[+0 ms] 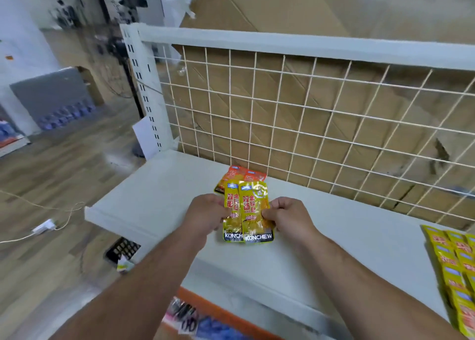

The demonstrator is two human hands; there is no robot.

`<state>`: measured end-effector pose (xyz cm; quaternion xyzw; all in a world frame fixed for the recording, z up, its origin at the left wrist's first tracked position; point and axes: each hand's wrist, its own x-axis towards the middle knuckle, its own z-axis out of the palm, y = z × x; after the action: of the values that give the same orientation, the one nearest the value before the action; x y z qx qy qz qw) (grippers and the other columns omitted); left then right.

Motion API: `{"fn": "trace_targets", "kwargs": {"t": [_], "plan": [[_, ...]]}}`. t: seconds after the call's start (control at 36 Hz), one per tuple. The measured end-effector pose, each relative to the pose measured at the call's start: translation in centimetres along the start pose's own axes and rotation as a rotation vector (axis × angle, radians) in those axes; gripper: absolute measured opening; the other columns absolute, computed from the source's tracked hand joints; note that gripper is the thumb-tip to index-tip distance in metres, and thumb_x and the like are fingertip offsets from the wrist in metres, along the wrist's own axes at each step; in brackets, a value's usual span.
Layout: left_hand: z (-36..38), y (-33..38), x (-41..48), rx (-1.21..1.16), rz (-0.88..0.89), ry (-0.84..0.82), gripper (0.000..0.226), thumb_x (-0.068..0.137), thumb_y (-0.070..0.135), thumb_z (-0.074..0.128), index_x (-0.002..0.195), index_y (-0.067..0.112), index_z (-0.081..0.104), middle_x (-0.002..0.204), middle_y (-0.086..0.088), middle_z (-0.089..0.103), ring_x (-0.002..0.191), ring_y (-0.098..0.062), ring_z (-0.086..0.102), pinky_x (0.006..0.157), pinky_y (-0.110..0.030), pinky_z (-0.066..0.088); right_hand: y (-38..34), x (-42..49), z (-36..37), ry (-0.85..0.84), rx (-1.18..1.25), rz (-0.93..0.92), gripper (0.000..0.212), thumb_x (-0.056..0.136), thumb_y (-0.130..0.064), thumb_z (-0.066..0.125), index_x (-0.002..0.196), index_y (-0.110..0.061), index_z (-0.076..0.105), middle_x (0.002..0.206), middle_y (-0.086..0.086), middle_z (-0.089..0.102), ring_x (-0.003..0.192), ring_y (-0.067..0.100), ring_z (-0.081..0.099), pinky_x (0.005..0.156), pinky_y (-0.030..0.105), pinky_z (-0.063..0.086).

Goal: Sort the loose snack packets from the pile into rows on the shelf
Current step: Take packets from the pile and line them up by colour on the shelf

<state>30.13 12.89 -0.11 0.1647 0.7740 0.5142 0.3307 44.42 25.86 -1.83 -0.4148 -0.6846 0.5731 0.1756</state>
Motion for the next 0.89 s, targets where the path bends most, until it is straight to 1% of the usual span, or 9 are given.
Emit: {"fn": "trace_targets", "kwargs": {"t": [0.22,0.36,0.47,0.53,0.58,0.67,0.75,0.83,0.89], "plan": [[4.7,-0.9,-4.0,-0.014,0.001,-0.079,0.01,0.081,-0.004,0.067,0.084,0.006,0.067,0.068,-0.004,0.064,0.054,-0.014,0.052,0.051,-0.025,0.038,2.4,-4.5,-4.9,0.027,0.039,0.04,0.022,0.081,-0.007,0.074,0.066,-0.014,0.059,0.06,-0.001,0.062,0.054,0.012,0.053,0.055,0.024,0.04],[7.3,-0.9,-5.5,0.049,0.037,-0.171,0.005,0.081,-0.002,0.068,0.082,0.003,0.066,0.071,-0.01,0.062,0.06,-0.02,0.051,0.053,-0.028,0.039,3.6,-7.9,-7.5,0.103,0.09,0.057,0.021,0.082,-0.006,0.074,0.068,-0.012,0.06,0.059,-0.001,0.061,0.05,0.008,0.051,0.051,0.021,0.04],[9.4,-1.0,-6.8,0.095,0.051,-0.248,0.009,0.081,0.0,0.07,0.089,-0.004,0.067,0.066,-0.01,0.058,0.056,-0.019,0.047,0.051,-0.025,0.036,4.6,-11.0,-9.2,0.197,0.181,0.091,0.02,0.081,-0.003,0.073,0.068,-0.012,0.06,0.061,0.003,0.06,0.053,0.014,0.051,0.054,0.025,0.038],[10.4,-1.1,-7.8,0.105,0.053,-0.29,0.011,0.08,-0.001,0.07,0.091,-0.005,0.067,0.066,-0.01,0.06,0.057,-0.02,0.048,0.052,-0.027,0.037,5.3,-12.6,-9.8,0.247,0.236,0.121,0.018,0.08,-0.001,0.073,0.07,-0.01,0.061,0.065,0.009,0.058,0.059,0.02,0.049,0.057,0.027,0.037],[11.3,-1.2,-9.1,0.112,0.055,-0.343,0.01,0.08,-0.003,0.069,0.09,-0.003,0.067,0.065,-0.009,0.061,0.055,-0.019,0.05,0.053,-0.026,0.038,6.1,-14.4,-10.4,0.292,0.258,0.148,0.021,0.081,0.0,0.071,0.069,-0.01,0.059,0.063,0.01,0.056,0.058,0.019,0.047,0.054,0.025,0.036],[12.7,-1.3,-11.1,0.104,0.068,-0.427,0.008,0.082,-0.007,0.066,0.086,-0.001,0.064,0.051,0.001,0.057,0.041,-0.01,0.05,0.046,-0.021,0.037,7.3,-17.0,-11.4,0.335,0.264,0.182,0.027,0.085,0.0,0.069,0.065,-0.013,0.054,0.06,0.008,0.054,0.051,0.017,0.045,0.047,0.021,0.034],[14.1,-1.5,-13.2,0.11,0.072,-0.515,0.013,0.085,-0.009,0.06,0.082,0.003,0.061,0.042,0.007,0.052,0.034,-0.005,0.047,0.04,-0.017,0.035,8.7,-19.4,-12.5,0.391,0.248,0.194,0.028,0.085,-0.002,0.069,0.066,-0.014,0.052,0.06,0.006,0.052,0.054,0.018,0.045,0.05,0.023,0.032],[15.3,-2.1,-14.7,0.148,0.092,-0.572,0.014,0.085,-0.007,0.06,0.081,0.005,0.062,0.051,0.003,0.053,0.043,-0.009,0.046,0.047,-0.021,0.034,9.7,-21.8,-13.5,0.433,0.254,0.206,0.017,0.086,0.001,0.067,0.078,-0.006,0.054,0.061,0.008,0.047,0.05,0.016,0.042,0.049,0.023,0.032],[16.4,-2.5,-15.5,0.176,0.105,-0.594,0.011,0.085,-0.005,0.061,0.082,0.005,0.064,0.057,-0.001,0.054,0.049,-0.012,0.047,0.05,-0.023,0.036,10.4,-23.2,-14.5,0.46,0.242,0.209,0.018,0.087,0.001,0.066,0.076,-0.005,0.053,0.057,0.005,0.048,0.045,0.012,0.042,0.048,0.025,0.033]]}}
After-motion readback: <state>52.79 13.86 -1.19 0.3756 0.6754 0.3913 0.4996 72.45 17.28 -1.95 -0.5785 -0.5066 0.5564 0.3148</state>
